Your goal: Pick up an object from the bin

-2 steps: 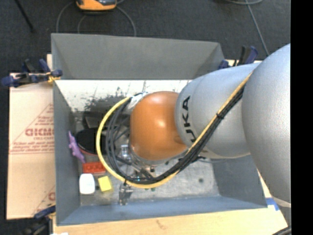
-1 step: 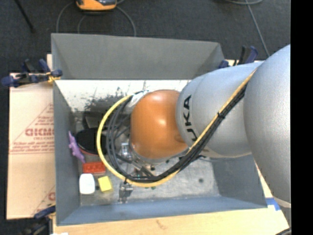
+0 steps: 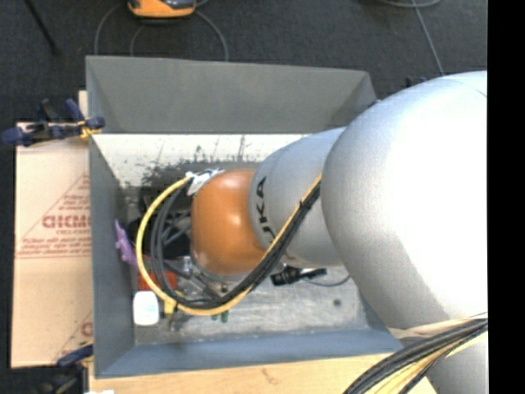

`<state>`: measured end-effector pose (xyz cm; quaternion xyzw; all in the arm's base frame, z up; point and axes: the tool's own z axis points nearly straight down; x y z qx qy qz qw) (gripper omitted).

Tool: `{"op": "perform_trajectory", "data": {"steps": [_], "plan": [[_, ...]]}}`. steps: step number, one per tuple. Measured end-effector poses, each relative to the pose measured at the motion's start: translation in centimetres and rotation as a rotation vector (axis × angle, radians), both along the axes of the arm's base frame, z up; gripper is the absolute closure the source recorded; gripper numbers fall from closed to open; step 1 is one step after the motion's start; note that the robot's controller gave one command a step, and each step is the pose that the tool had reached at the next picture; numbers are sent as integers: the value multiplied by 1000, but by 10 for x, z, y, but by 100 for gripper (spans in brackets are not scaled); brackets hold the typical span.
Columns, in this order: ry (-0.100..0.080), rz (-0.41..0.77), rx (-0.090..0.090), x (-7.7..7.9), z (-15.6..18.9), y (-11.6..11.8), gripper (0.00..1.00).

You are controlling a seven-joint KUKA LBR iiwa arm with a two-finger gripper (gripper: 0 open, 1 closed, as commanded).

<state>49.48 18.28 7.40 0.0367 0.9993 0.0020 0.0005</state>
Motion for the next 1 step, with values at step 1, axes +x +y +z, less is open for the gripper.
{"op": "perform_trajectory", "data": {"steps": [1], "plan": [[0,-1,0,0,0,0,100]]}}
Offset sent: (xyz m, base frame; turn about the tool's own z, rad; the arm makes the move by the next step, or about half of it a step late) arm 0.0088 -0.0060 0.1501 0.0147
